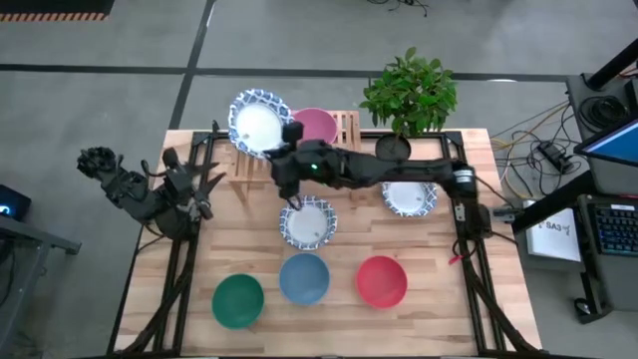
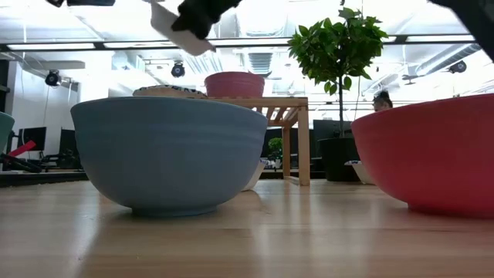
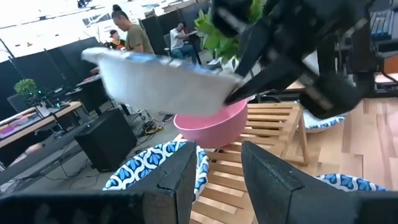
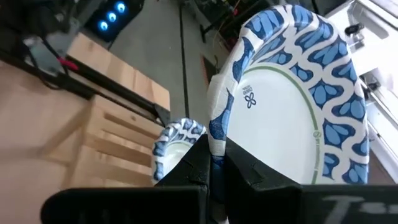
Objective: Place and stack bowls onto a shelf
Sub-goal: Stack the white patterned bowl on top of the white patterned bowl on the shelf
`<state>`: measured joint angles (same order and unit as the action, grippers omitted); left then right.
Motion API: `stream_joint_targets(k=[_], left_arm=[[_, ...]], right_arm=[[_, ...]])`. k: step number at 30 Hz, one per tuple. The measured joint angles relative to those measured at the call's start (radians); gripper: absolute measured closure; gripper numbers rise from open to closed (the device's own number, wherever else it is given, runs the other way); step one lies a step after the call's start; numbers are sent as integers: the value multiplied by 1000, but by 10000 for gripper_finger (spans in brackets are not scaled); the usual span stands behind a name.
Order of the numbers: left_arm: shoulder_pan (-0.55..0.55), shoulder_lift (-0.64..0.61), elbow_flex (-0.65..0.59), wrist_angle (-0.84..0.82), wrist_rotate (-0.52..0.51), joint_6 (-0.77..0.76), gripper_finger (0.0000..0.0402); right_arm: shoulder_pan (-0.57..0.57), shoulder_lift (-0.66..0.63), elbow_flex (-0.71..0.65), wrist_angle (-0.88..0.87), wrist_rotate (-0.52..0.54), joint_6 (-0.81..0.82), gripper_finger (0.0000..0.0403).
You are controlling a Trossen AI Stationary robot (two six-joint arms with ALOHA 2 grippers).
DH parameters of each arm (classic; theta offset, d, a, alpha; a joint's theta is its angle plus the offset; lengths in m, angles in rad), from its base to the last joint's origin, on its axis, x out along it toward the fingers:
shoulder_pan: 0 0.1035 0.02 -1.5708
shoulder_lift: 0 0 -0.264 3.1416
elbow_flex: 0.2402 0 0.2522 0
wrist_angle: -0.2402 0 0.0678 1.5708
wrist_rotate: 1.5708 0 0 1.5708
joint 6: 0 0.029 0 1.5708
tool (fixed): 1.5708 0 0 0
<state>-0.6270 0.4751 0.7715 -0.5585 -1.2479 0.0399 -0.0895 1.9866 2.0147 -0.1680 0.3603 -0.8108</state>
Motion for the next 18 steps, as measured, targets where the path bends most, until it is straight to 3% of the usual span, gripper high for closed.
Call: stream_joint_targets(k=[9,18], left_arm=[[0,-30,0,-9,1,-8,290],[0,-32,0,-11,1,-16,290]], right_arm=[[-46,219,342,-200,6,-45,391],[-81,215,316,-181,6,23,390]])
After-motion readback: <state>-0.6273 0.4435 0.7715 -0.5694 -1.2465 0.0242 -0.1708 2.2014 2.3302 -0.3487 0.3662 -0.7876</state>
